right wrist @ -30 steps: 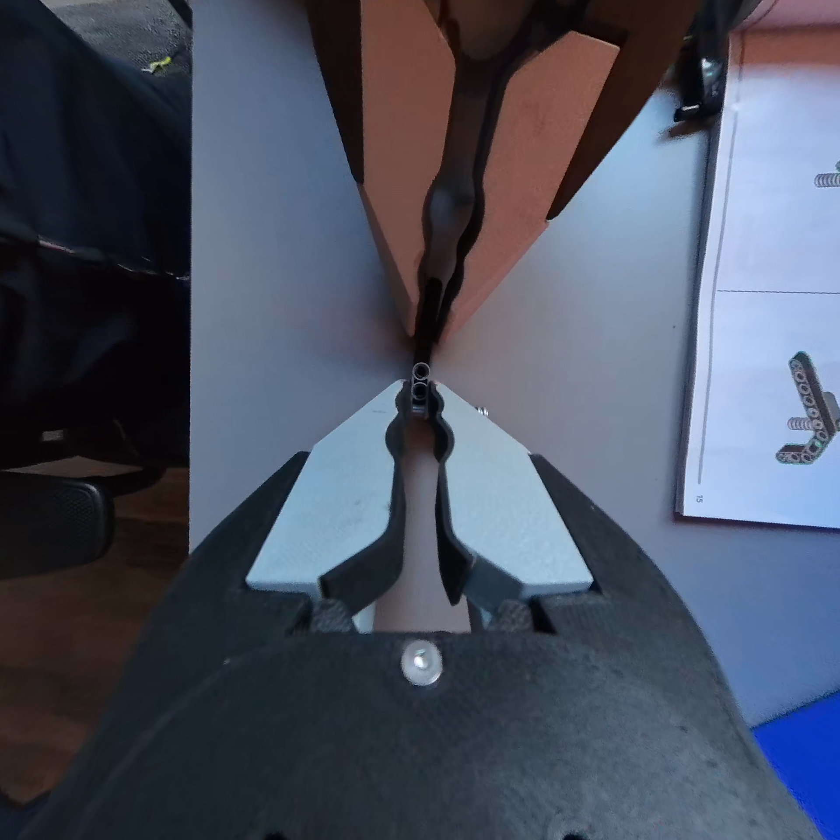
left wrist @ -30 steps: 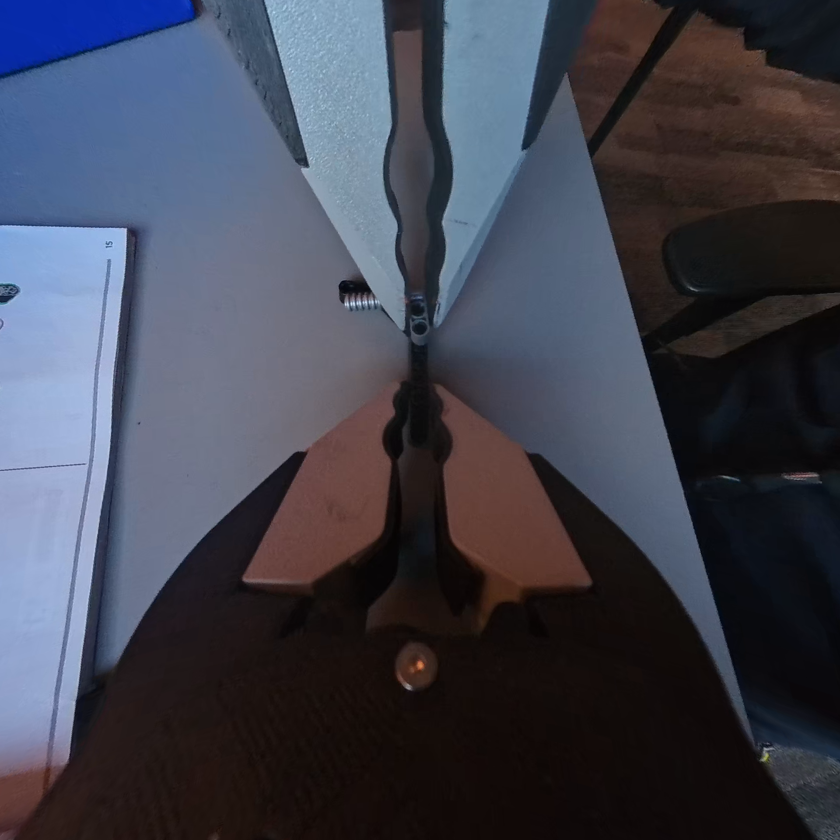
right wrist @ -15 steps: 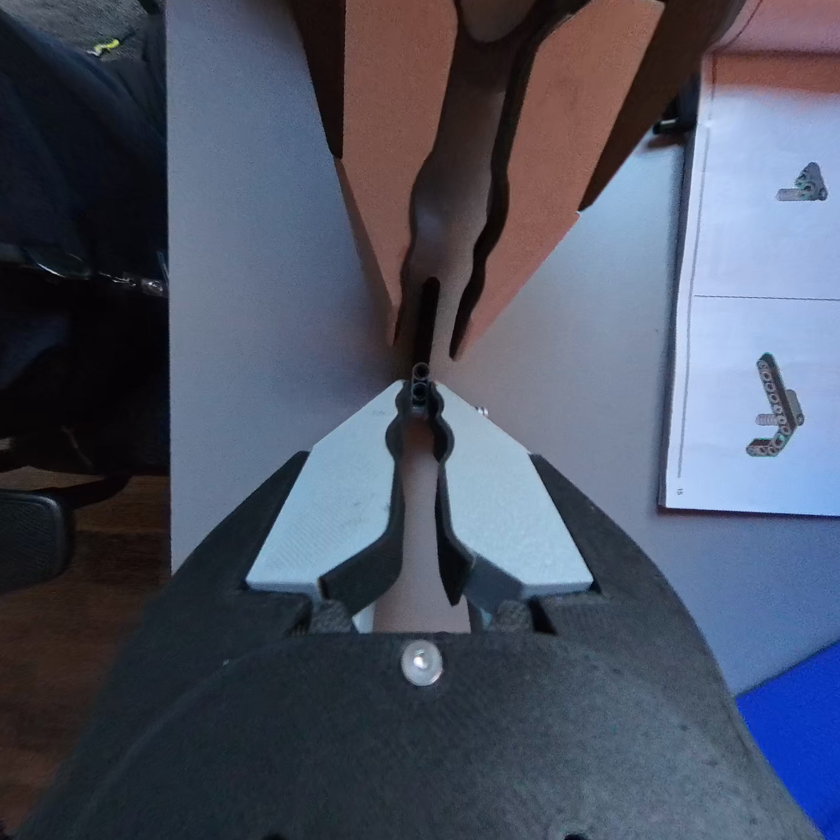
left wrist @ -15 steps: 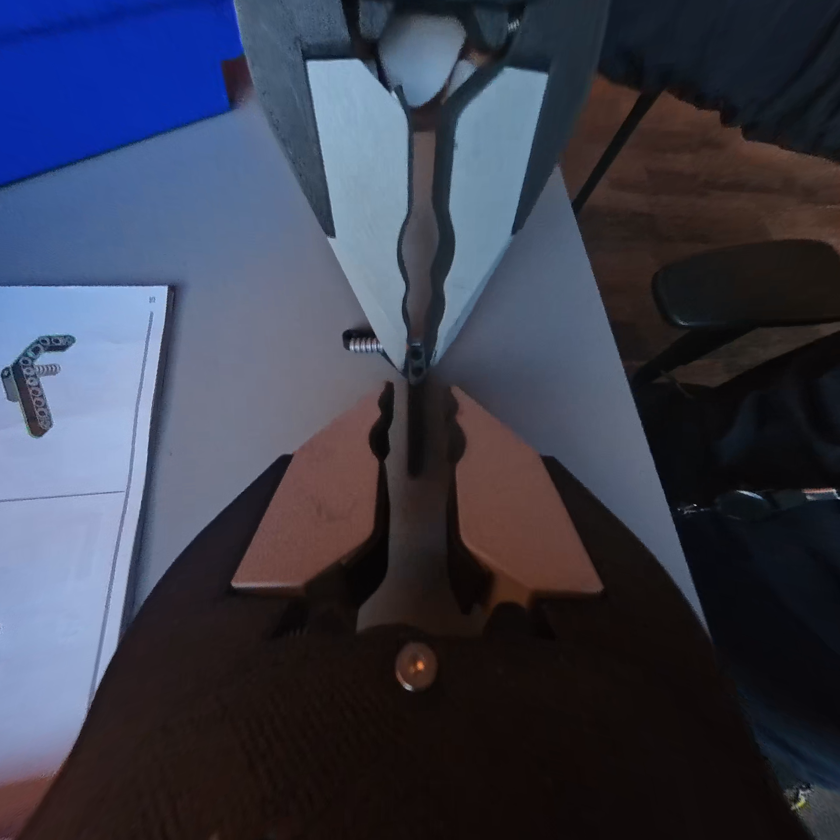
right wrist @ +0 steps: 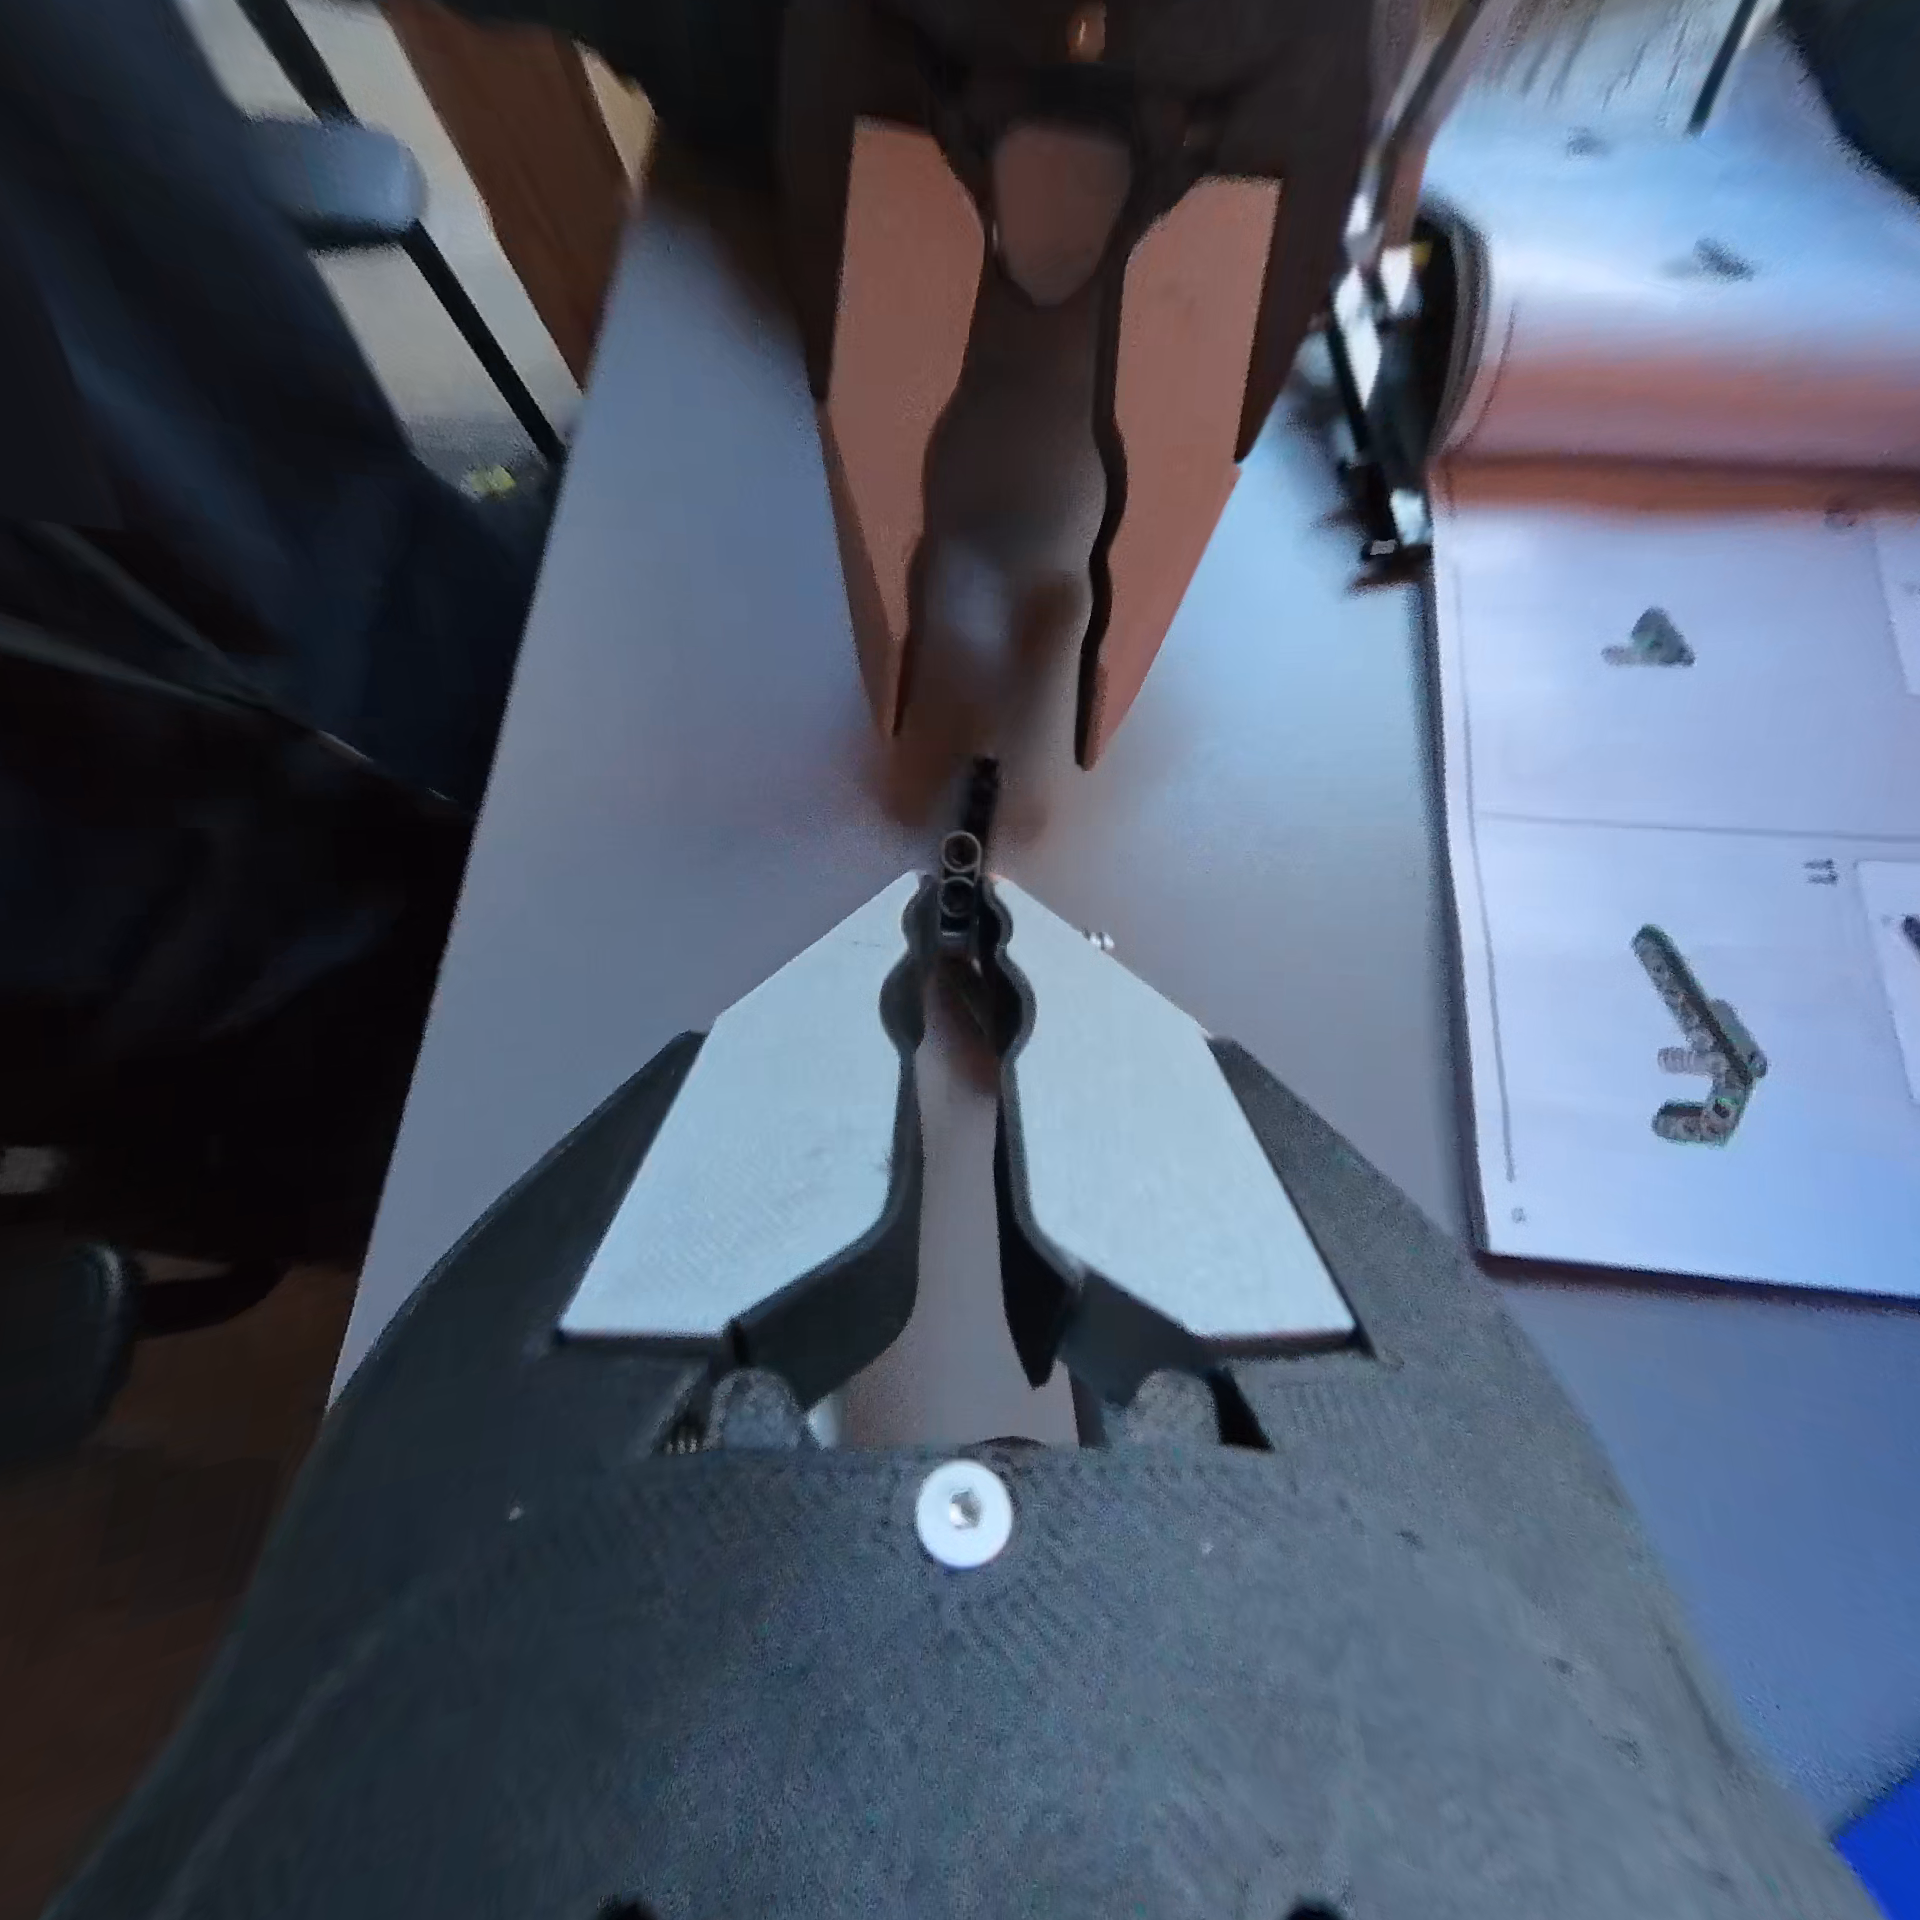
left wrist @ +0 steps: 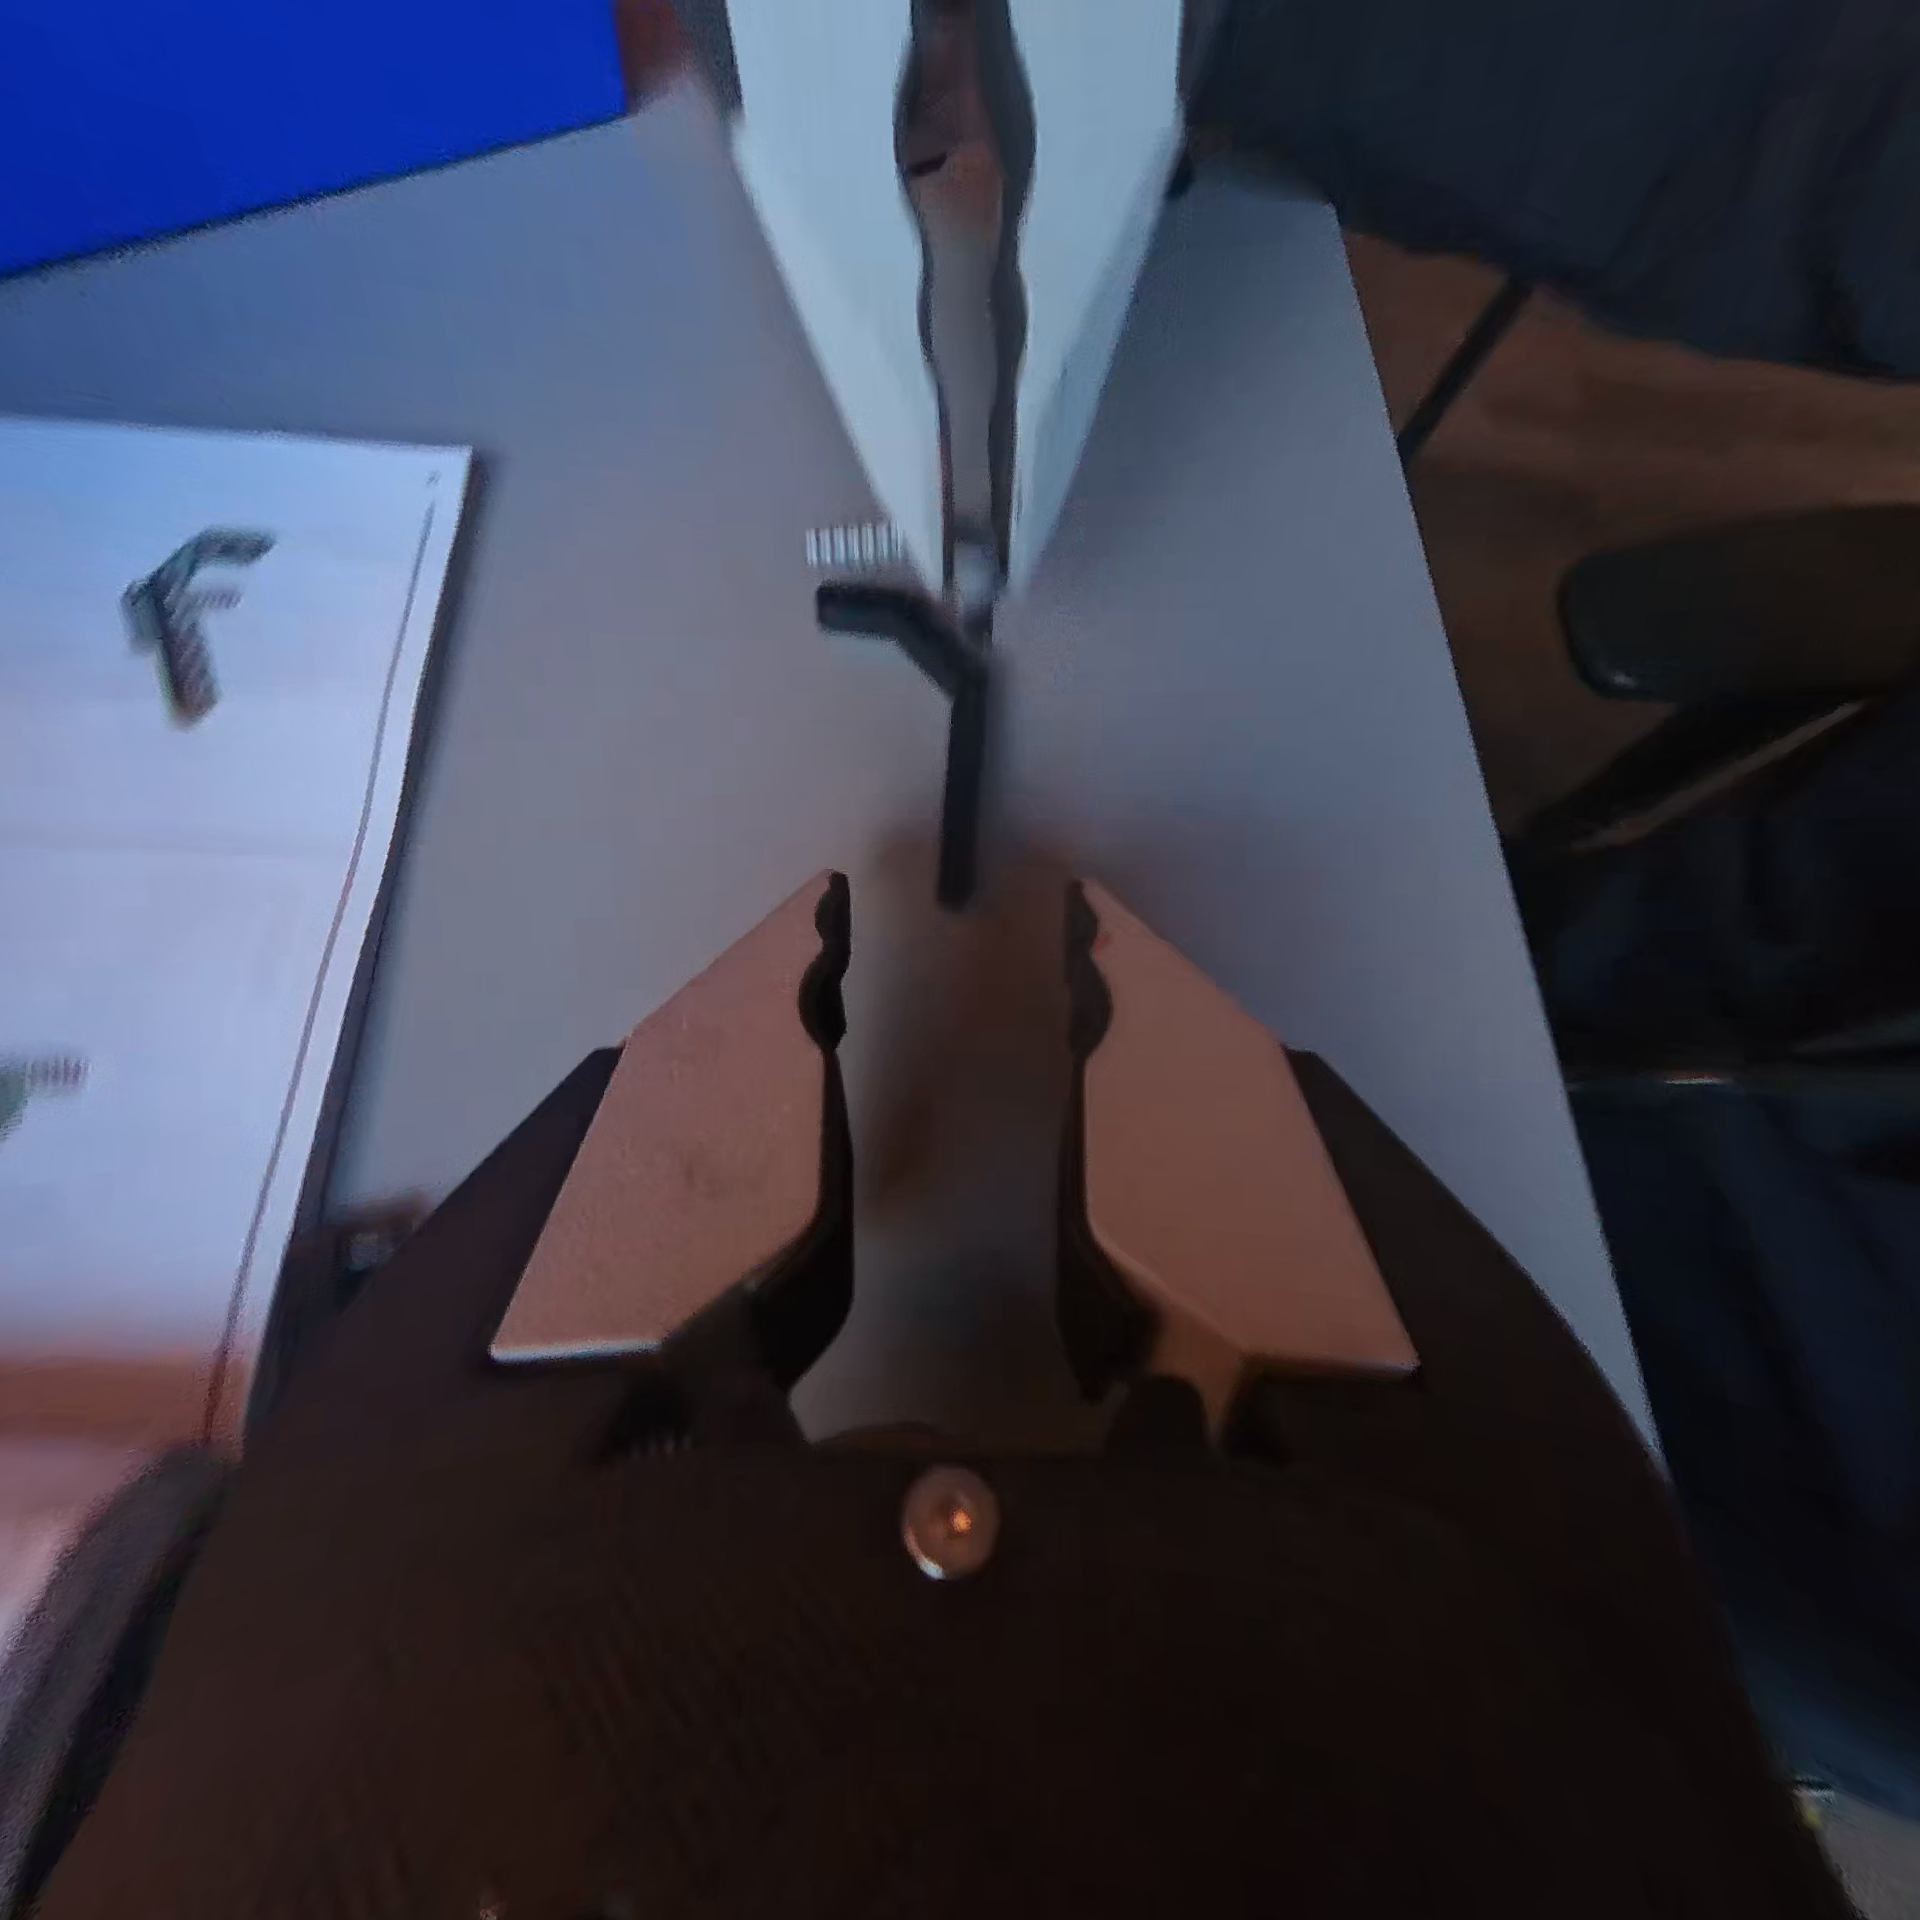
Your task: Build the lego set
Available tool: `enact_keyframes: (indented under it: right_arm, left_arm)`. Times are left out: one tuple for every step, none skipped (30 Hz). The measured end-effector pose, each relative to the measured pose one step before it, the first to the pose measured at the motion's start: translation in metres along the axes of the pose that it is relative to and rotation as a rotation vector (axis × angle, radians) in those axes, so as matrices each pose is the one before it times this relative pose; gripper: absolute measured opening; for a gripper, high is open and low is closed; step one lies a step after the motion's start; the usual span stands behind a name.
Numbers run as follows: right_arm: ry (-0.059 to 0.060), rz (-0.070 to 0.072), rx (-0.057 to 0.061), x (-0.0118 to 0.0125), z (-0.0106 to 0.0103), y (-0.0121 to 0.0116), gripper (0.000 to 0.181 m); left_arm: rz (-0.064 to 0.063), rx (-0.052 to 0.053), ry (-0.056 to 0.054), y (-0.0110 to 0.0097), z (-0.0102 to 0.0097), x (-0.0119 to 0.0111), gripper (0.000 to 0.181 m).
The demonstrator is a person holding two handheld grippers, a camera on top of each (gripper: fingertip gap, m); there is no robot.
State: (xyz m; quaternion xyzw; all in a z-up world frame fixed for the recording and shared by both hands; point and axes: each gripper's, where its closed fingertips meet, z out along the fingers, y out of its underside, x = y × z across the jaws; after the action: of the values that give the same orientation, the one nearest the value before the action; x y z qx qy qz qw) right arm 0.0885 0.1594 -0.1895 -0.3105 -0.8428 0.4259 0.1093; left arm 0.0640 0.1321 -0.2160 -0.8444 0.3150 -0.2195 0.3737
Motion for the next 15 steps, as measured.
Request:
enact_keyframes:
  right_arm:
    - [-0.019, 0.0061, 0.0452, 0.00259, -0.00501, -0.00417, 0.005]
    - [-0.0106, 0.0087, 0.0337, 0.00336, -0.00474, -0.00302, 0.005]
    - [-0.0016, 0.0076, 0.0274, 0.00365, -0.00398, -0.00239, 0.005]
    - [0.011, 0.004, 0.0306, 0.00405, -0.00331, -0.00266, 0.005]
    - [0.0291, 0.0045, 0.0419, 0.00543, -0.00238, -0.00372, 0.005]
    - [0.0402, 0.0082, 0.045, 0.00603, -0.00156, -0.00385, 0.005]
    - [0.0299, 0.0026, 0.0255, 0.00314, -0.00081, -0.00185, 0.005]
    - [0.0278, -0.013, 0.0058, 0.0013, -0.00069, -0.00039, 0.005]
    - [0.047, -0.0233, 0.0054, 0.00306, -0.00077, -0.00097, 0.006]
    - [0.0519, -0.0249, 0.0102, 0.00366, -0.00082, -0.00129, 0.005]
    - [0.044, -0.0241, 0.007, 0.00268, -0.0008, -0.00062, 0.005]
    - [0.042, -0.0216, 0.0014, 0.00279, -0.00047, 0.00046, 0.005]
    - [0.0363, -0.0146, 0.0064, 0.00274, -0.00037, -0.00003, 0.006]
    - [0.0207, -0.001, 0.0188, 0.0018, -0.00042, -0.00136, 0.006]
    - [0.0028, 0.0186, 0.0279, 0.00069, -0.00042, -0.0024, 0.006]
  left_arm:
    - [-0.0254, 0.015, -0.0048, 0.00195, -0.00575, -0.00046, 0.04]
    - [-0.0219, 0.0277, 0.0004, -0.0005, -0.00546, 0.00049, 0.04]
    - [-0.0186, 0.0302, 0.0044, -0.00162, -0.00485, 0.0013, 0.04]
    - [-0.0168, 0.0214, 0.0007, -0.00129, -0.0035, 0.00056, 0.039]
    - [-0.0135, 0.008, -0.0119, -0.00058, -0.00198, -0.00204, 0.039]
    - [-0.0046, -0.0001, -0.0067, 0.00013, -0.00049, -0.00193, 0.039]
    - [-0.0022, -0.0067, 0.005, 0.0011, 0.00067, -0.00032, 0.04]
    - [-0.0089, -0.0089, 0.0087, 0.00162, 0.00088, 0.00015, 0.039]
    - [-0.0077, -0.0086, 0.0153, 0.00129, 0.00077, 0.00111, 0.039]
    - [-0.0035, -0.0028, 0.0164, 0.00047, 0.00027, 0.00145, 0.038]
    - [-0.0004, 0.0008, 0.0161, -0.00001, -0.00019, 0.00169, 0.038]
    - [-0.0004, -0.0012, 0.0157, 0.00019, -0.00005, 0.00163, 0.037]
    - [0.0, 0.0017, 0.0162, 0.00003, -0.00038, 0.00168, 0.036]
    - [0.0014, 0.0069, 0.0207, -0.00078, -0.00078, 0.00235, 0.033]
    - [0.0, 0.0105, 0.0214, -0.00116, -0.00131, 0.00222, 0.029]
